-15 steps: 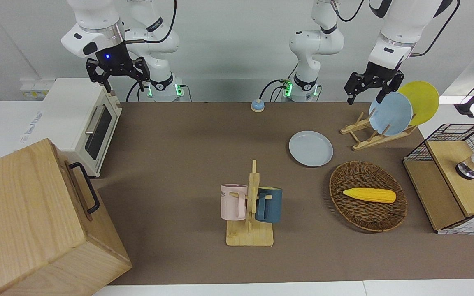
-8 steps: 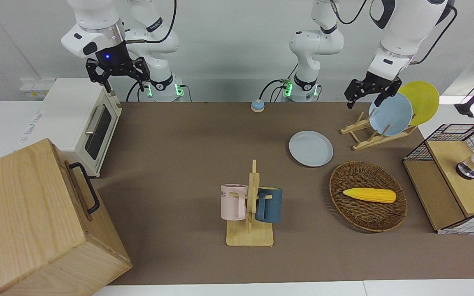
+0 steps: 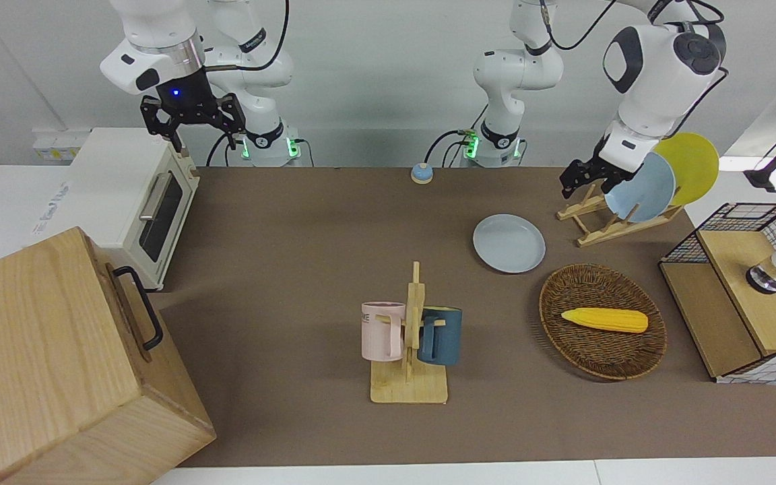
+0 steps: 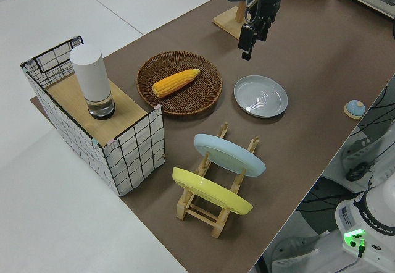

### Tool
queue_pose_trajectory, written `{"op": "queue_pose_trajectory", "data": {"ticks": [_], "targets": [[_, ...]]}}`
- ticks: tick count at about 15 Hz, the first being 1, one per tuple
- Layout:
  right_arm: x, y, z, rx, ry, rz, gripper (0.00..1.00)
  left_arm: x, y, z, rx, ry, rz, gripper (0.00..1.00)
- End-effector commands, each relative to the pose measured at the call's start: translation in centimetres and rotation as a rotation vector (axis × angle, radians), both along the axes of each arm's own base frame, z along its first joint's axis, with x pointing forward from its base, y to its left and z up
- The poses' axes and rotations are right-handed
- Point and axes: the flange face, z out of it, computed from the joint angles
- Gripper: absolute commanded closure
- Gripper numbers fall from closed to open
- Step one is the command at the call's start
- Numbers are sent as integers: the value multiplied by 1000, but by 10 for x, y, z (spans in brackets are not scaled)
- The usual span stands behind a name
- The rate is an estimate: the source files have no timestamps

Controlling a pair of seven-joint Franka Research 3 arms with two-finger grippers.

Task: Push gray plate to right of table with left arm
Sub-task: 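Move the left gripper down to the near edge of the gray plate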

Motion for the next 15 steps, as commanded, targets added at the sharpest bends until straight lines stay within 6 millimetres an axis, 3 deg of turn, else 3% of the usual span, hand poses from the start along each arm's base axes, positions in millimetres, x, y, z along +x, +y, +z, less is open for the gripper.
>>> {"op": "queue_pose_trajectory", "data": {"ticks": [1,5,15], "targets": [[-2,-2,2,2,0,16,5,-20,4,-35,-23,15,-10,9],[-2,-2,2,2,0,16,5,-52,8,-64,-35,-22,7,9],[-2,-2,2,2,0,16,5,-71,3,-135,-42,22,13,13]]}}
